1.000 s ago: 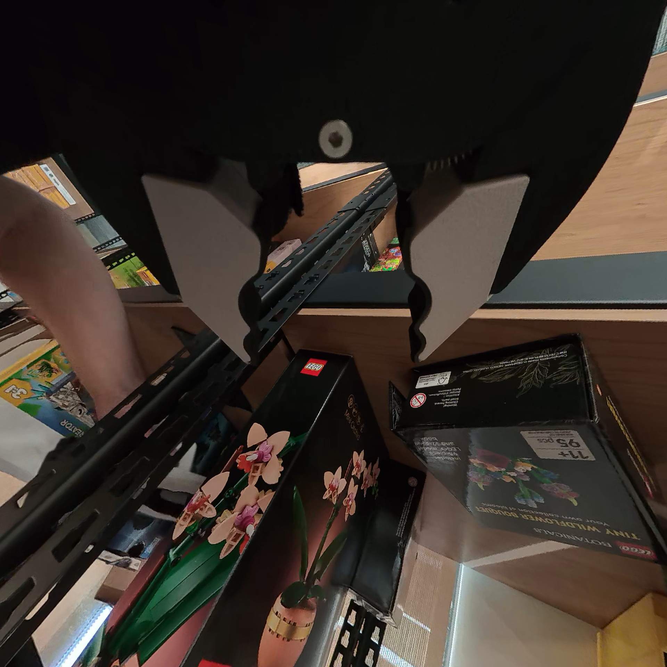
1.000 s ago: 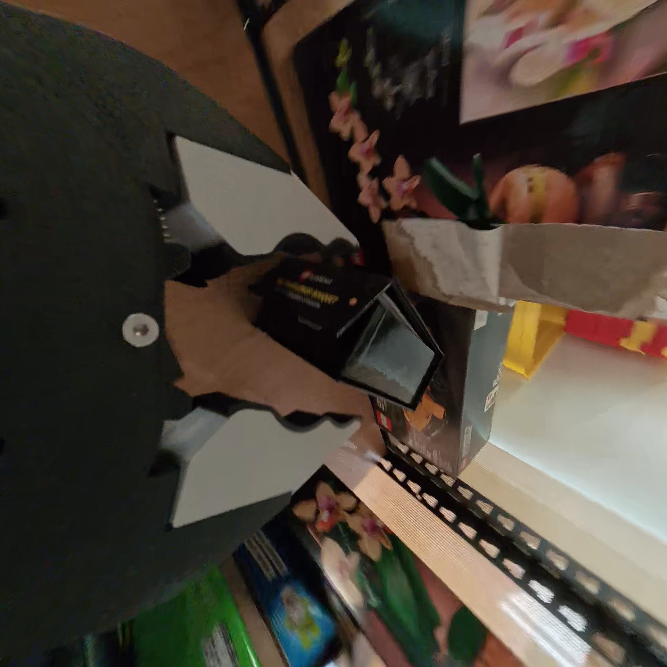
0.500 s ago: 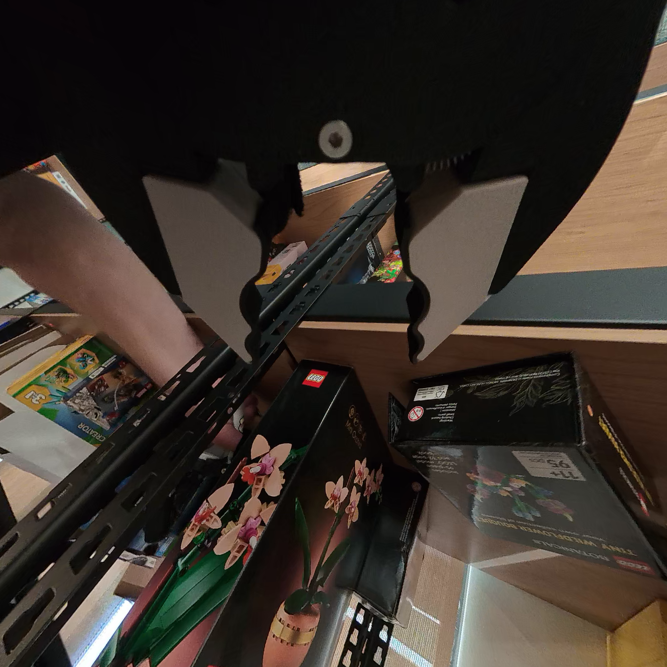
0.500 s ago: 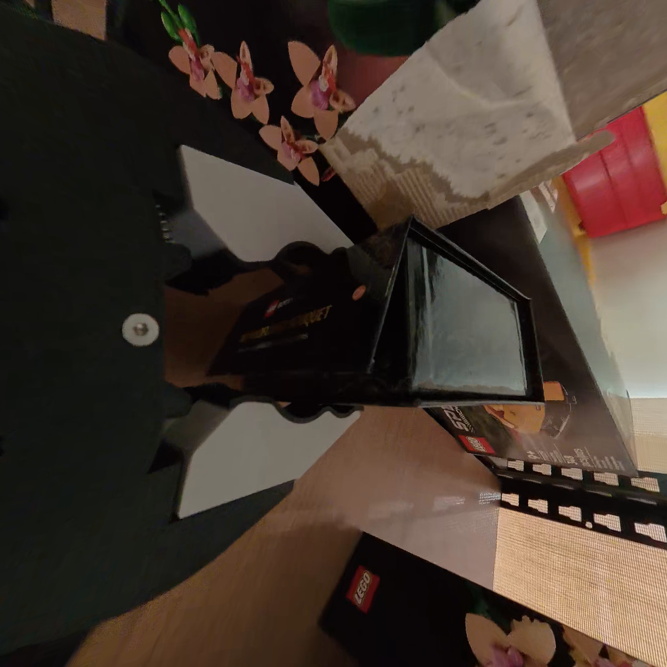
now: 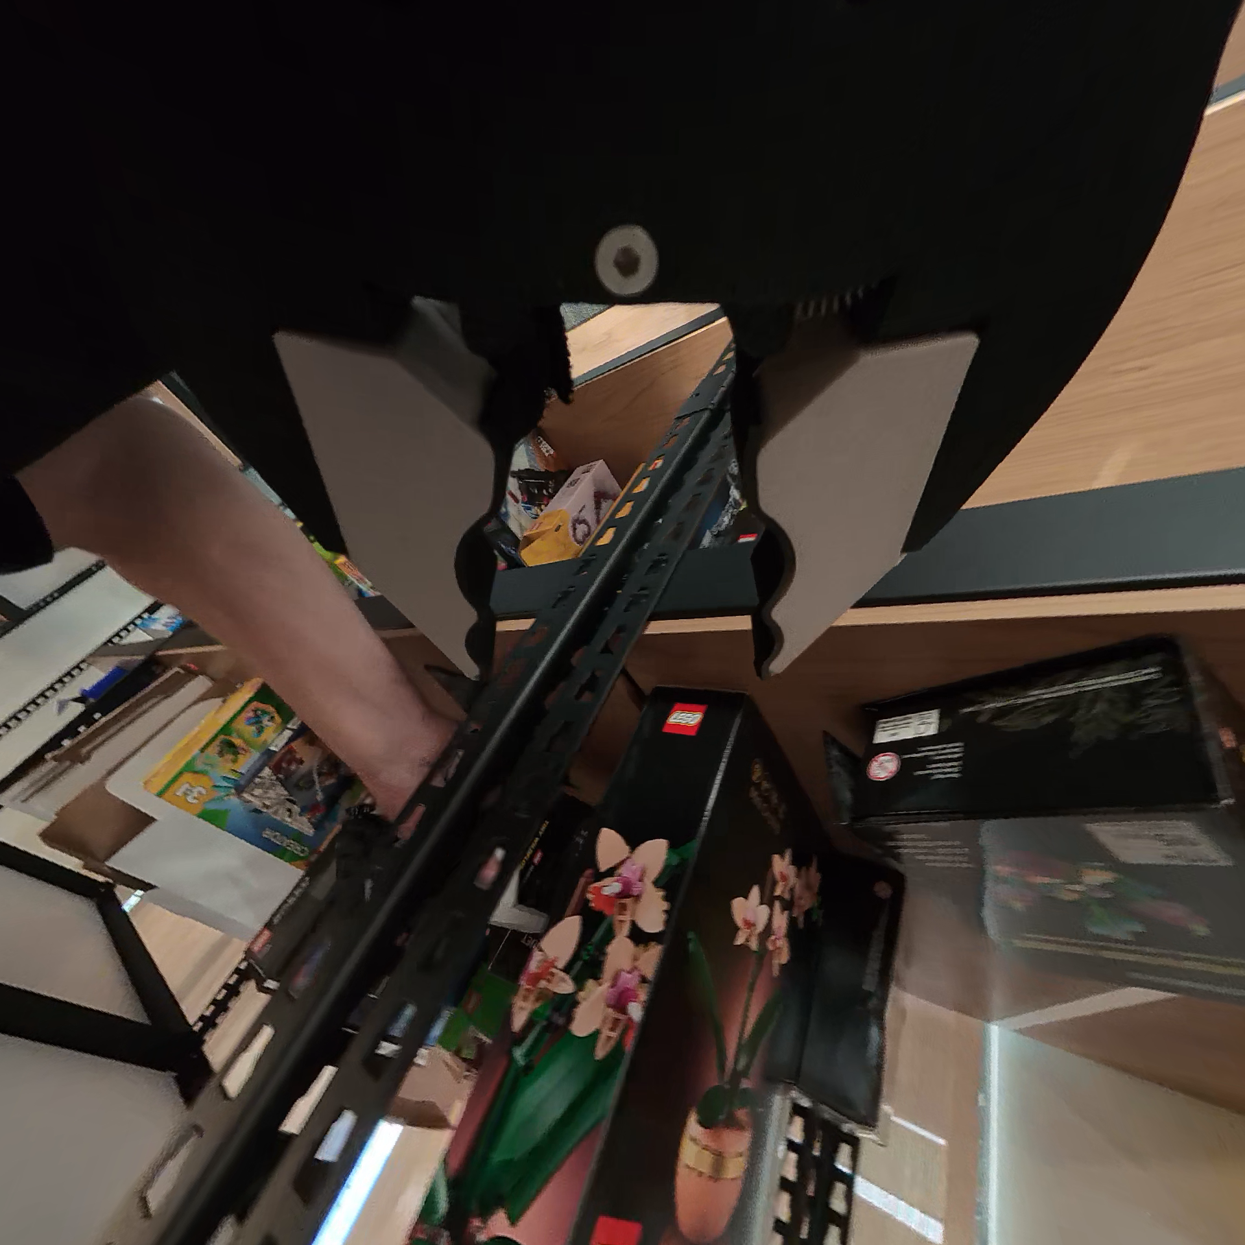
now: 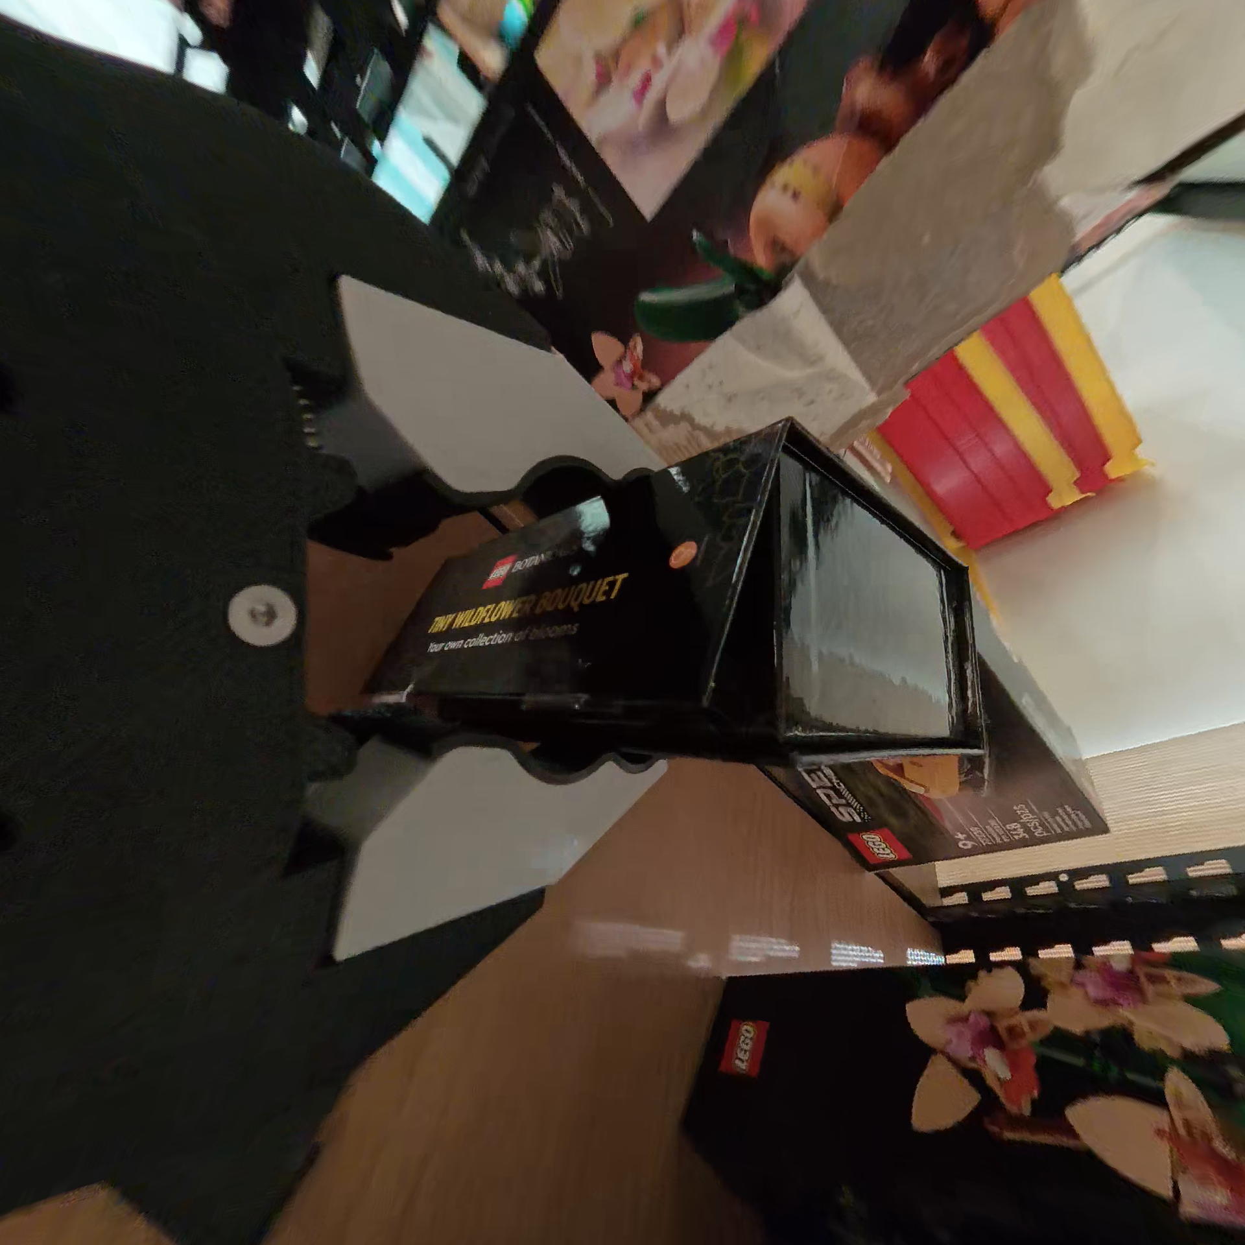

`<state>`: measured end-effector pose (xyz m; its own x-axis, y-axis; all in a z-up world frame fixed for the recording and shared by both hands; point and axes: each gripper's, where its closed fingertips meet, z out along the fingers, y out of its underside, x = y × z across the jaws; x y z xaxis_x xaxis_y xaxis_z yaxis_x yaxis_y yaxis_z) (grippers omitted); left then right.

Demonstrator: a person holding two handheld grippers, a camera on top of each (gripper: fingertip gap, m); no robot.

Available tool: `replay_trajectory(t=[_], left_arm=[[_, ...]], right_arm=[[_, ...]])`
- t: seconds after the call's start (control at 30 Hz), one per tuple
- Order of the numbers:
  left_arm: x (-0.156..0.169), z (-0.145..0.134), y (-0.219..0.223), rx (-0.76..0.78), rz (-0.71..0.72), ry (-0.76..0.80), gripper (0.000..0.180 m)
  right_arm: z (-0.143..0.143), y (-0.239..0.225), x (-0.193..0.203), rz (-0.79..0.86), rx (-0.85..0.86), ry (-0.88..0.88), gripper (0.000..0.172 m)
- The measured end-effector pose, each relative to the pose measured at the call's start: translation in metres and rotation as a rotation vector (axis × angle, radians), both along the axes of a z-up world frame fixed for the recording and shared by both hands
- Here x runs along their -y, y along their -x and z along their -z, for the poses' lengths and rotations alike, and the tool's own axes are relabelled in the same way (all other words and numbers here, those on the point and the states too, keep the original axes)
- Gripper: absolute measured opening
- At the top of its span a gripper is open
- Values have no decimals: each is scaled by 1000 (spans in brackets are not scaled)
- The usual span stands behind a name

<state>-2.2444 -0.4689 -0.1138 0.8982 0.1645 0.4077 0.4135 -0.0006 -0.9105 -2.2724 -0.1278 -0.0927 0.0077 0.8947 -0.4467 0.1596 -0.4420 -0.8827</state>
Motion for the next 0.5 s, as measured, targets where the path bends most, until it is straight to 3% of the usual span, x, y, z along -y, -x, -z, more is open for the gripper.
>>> replay_trajectory(t=[0.23, 0.4, 0.5], left_arm=[[-20, -17, -49, -62, 124, -45, 83], [-29, -31, -80, -100, 187, -67, 89], [-39, -33, -106, -39, 289, -89, 94]], right_arm=[[-34, -99, 39, -185, -106, 58, 71], [-34, -180, 96, -366, -107, 108, 70], [-25, -215, 141, -499, -76, 175, 70]])
